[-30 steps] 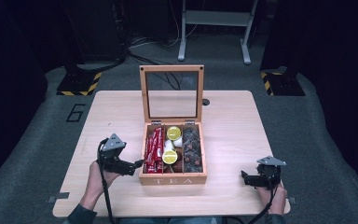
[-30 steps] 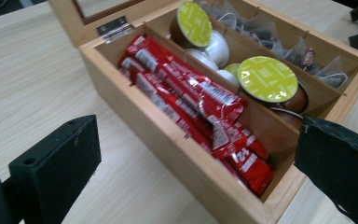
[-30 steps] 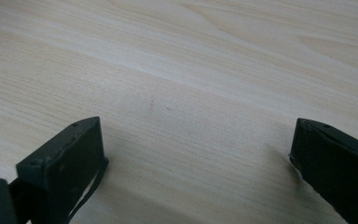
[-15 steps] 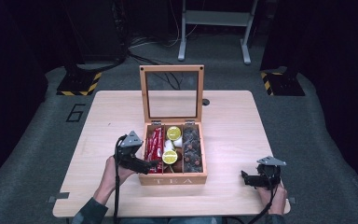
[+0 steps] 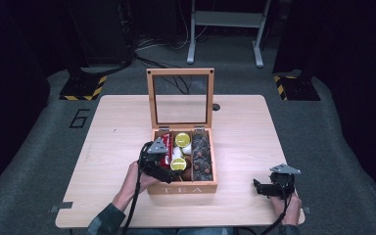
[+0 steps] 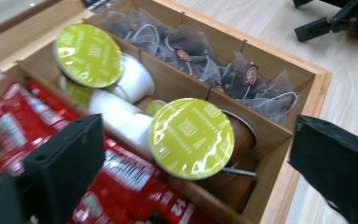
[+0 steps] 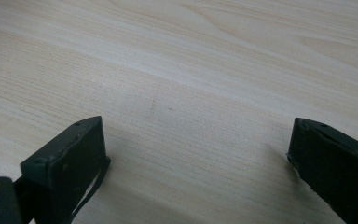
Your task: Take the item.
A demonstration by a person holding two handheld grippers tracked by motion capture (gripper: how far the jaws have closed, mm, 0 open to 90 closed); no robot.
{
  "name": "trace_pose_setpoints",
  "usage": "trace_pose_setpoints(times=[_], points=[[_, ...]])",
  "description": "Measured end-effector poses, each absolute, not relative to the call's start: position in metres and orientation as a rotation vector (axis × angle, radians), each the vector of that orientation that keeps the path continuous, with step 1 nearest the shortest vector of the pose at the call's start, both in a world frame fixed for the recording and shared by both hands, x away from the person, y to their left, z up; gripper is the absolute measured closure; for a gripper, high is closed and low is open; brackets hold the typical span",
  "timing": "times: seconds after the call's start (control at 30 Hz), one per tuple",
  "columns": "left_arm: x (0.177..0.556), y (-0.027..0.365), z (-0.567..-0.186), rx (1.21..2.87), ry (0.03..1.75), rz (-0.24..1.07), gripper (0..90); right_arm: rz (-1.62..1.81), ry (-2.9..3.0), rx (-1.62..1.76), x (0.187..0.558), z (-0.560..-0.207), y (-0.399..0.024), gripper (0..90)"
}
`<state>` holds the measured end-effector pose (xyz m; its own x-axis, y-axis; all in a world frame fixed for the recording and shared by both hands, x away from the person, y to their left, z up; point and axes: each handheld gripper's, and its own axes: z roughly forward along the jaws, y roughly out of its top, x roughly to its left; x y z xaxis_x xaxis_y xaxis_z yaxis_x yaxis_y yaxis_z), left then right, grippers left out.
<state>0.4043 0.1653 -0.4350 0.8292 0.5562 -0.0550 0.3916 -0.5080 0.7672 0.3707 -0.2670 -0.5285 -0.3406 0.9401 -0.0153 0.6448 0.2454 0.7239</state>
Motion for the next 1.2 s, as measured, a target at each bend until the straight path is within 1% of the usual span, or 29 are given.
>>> trace_pose_setpoints(times=[0.13,0.33,0.47,0.6,0.67,0.7,0.73,0.8,0.87,0.9,1.07,1.2], points=[[0.408,0.155,-0.441,2.191,0.673,0.239,12.4,0.874,2.074,1.439,0.371,-0.529,-0.267,3.6],[0.414,0.150,-0.446,2.227,0.663,0.230,16.2,0.875,2.074,1.438,0.371,-0.529,-0.267,3.6],[0.415,0.148,-0.448,2.238,0.670,0.245,21.0,0.874,2.074,1.439,0.371,-0.528,-0.267,3.6],[0.418,0.146,-0.451,2.259,0.670,0.251,27.8,0.875,2.073,1.441,0.371,-0.529,-0.267,3.6],[0.418,0.145,-0.453,2.272,0.668,0.244,32.6,0.877,2.075,1.442,0.371,-0.529,-0.267,3.8],[0.418,0.145,-0.453,2.281,0.665,0.247,32.6,0.877,2.075,1.442,0.371,-0.529,-0.267,3.8],[0.417,0.145,-0.454,2.278,0.674,0.252,36.7,0.875,2.072,1.443,0.370,-0.528,-0.267,3.8],[0.419,0.141,-0.452,2.286,0.666,0.231,36.9,0.876,2.073,1.440,0.371,-0.529,-0.267,3.8],[0.416,0.136,-0.448,2.324,0.640,0.295,37.4,0.886,2.071,1.457,0.371,-0.528,-0.267,3.8],[0.414,0.134,-0.447,2.324,0.635,0.290,37.4,0.886,2.071,1.457,0.371,-0.528,-0.267,3.8],[0.409,0.132,-0.446,2.302,0.626,0.302,37.7,0.874,2.072,1.448,0.370,-0.528,-0.267,3.8],[0.410,0.137,-0.445,2.260,0.645,0.268,37.7,0.879,2.074,1.460,0.371,-0.529,-0.267,3.8]])
